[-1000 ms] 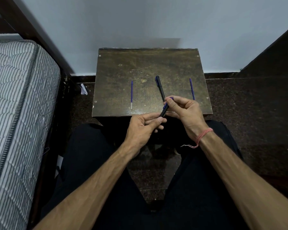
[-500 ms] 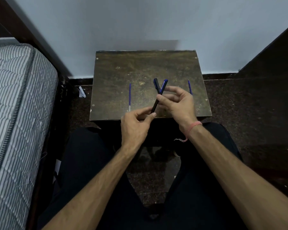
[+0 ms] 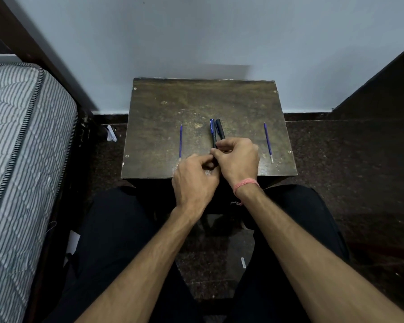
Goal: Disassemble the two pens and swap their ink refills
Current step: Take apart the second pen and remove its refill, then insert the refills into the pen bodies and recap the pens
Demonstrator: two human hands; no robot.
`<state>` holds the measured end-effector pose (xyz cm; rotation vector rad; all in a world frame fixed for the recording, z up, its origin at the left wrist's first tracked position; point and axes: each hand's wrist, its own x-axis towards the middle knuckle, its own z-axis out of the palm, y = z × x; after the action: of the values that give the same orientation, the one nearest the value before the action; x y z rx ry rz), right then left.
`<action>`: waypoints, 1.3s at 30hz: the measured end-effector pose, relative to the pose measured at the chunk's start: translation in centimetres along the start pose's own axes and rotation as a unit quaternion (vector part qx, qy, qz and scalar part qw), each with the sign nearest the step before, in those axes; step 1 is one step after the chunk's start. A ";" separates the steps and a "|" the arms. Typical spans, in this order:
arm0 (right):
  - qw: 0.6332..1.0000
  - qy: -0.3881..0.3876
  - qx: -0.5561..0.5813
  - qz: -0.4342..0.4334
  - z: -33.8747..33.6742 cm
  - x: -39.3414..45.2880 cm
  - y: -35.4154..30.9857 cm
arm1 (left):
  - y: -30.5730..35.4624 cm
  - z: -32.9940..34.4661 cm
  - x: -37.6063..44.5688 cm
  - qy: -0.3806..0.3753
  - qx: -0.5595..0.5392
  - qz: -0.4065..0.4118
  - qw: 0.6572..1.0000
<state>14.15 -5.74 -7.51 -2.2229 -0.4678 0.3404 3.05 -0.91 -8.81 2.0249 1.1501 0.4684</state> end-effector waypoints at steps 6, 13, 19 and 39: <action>0.995 -0.021 -0.087 -0.045 0.0 0.4 -0.4 | -0.6 0.7 -0.1 0.033 0.060 0.046 0.997; 0.983 0.028 -0.138 -0.119 -1.2 -0.3 -0.4 | -0.7 0.7 -0.1 0.044 0.047 0.057 0.996; 0.963 0.017 -0.229 -0.145 -2.7 0.3 1.1 | -0.6 0.6 -0.3 0.049 0.034 0.059 0.996; 0.975 -0.147 0.169 -0.004 -4.4 -7.6 2.0 | 0.0 -1.9 -1.2 -0.113 -0.330 -0.093 0.933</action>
<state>9.48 -13.21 -5.62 -1.8454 -0.5317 0.6968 1.24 -1.16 -7.50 1.3331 0.8760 0.4368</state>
